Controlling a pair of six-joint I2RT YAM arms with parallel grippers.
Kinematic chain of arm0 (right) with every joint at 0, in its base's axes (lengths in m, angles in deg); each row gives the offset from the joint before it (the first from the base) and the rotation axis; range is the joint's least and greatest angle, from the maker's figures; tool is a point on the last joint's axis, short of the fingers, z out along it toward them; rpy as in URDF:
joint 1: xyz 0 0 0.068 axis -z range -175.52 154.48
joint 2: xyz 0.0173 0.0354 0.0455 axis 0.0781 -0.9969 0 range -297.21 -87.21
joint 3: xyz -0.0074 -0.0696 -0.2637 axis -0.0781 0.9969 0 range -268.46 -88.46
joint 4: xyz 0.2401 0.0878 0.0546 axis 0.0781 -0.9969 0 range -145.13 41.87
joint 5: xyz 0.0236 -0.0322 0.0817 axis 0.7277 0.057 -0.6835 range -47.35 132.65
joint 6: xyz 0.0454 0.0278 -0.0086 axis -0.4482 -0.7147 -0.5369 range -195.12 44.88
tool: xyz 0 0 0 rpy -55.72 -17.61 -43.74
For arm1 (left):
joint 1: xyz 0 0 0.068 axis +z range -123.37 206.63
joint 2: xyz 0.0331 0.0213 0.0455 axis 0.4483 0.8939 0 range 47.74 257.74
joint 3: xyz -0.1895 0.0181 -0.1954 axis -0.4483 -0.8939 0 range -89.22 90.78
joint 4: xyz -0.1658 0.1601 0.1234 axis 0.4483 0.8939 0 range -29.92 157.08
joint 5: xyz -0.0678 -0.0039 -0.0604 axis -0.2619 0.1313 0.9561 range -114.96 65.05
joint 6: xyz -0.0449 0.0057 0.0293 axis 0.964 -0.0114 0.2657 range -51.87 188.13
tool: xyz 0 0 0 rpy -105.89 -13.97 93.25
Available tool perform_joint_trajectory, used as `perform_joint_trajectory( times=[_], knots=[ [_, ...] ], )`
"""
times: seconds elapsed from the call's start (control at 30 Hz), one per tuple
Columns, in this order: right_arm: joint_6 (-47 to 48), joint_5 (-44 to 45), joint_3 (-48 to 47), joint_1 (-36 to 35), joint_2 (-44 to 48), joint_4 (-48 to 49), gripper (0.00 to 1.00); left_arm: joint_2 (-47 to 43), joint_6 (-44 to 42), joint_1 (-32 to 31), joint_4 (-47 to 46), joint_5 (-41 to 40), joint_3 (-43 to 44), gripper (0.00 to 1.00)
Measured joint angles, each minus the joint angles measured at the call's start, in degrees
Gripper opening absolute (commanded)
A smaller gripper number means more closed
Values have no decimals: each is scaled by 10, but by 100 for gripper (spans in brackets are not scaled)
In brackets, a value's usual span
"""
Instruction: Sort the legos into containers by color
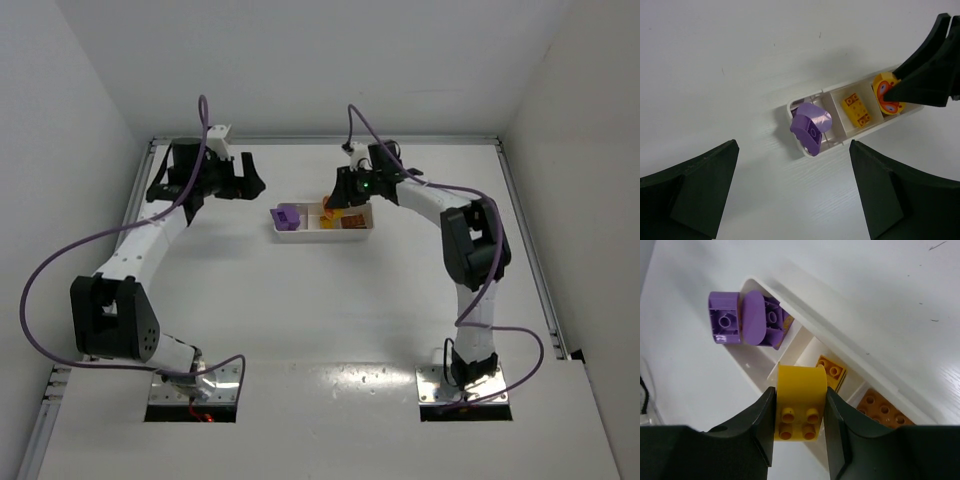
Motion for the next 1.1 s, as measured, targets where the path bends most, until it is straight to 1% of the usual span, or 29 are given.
perform_joint_trajectory(
  times=[0.2,0.23,0.27,0.37,0.4,0.47,0.5,0.57,0.63,0.67,0.7,0.8,0.87,0.93,1.1],
  knots=[
    [17,21,-26,-38,-42,-11,8,-3,-3,4,-2,-7,-7,100],
    [19,21,-29,-42,-47,-12,10,-3,-4,5,-2,-7,-9,100],
    [22,23,-30,-46,-52,-12,14,-3,-4,5,-2,-7,-10,100],
    [27,28,-31,-48,-59,-14,24,-3,-4,7,-2,-9,-14,100],
    [29,34,-31,-48,-60,-17,30,-3,-4,7,-2,-9,-15,100],
    [30,38,-31,-48,-60,-18,38,-3,-4,7,-2,-9,-15,100],
    [31,40,-31,-48,-60,-17,46,-3,-4,7,-2,-8,-15,100],
    [32,46,-31,-48,-60,-18,51,-2,-4,7,-3,-8,-15,100],
    [32,49,-31,-47,-60,-18,63,0,-4,7,-3,-9,-15,100],
    [33,50,-31,-47,-60,-18,67,1,-5,7,-3,-11,-16,100],
    [33,50,-31,-47,-60,-18,69,1,-6,7,-3,-12,-18,100],
    [31,50,-22,-47,-47,-18,73,1,-9,8,-6,-16,-28,100],
    [28,48,-6,-47,-19,-23,73,1,-9,10,-9,-18,-35,100],
    [23,44,7,-47,23,-32,74,1,-11,11,-12,-21,-43,100],
    [19,32,35,-33,172,-34,74,-1,-27,11,-20,-30,-60,100]
  ],
)
